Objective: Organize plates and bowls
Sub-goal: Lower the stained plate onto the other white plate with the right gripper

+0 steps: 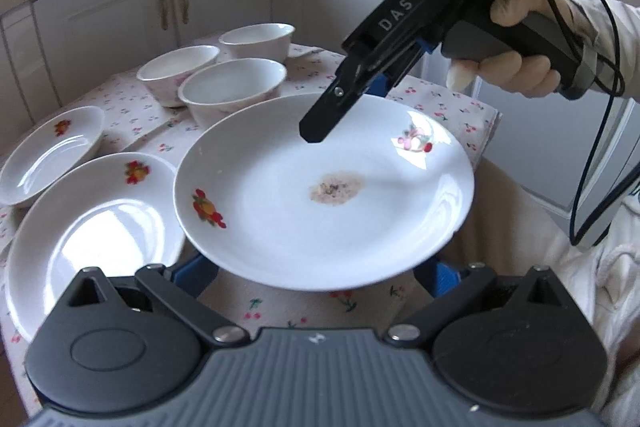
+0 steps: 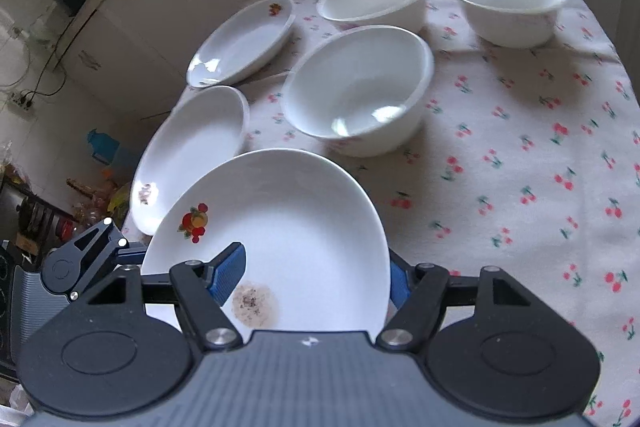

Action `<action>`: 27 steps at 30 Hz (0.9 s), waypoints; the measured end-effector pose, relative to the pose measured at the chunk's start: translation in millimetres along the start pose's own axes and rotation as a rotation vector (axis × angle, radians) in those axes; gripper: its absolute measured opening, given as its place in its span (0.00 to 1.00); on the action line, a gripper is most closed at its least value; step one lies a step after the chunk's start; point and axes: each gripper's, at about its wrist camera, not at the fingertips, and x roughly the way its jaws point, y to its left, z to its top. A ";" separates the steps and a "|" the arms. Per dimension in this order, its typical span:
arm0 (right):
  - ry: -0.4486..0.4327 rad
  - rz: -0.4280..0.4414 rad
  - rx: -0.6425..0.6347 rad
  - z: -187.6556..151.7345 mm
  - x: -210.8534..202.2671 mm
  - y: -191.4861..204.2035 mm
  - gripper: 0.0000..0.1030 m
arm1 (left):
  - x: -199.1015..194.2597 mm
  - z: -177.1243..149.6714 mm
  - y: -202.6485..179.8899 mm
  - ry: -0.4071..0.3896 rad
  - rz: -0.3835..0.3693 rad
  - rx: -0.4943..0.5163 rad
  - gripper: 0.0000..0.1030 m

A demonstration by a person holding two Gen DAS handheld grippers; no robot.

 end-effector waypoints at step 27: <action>0.022 0.028 -0.215 96.8 87.7 114.2 0.74 | -38.4 -26.8 127.8 0.023 0.129 -0.055 0.99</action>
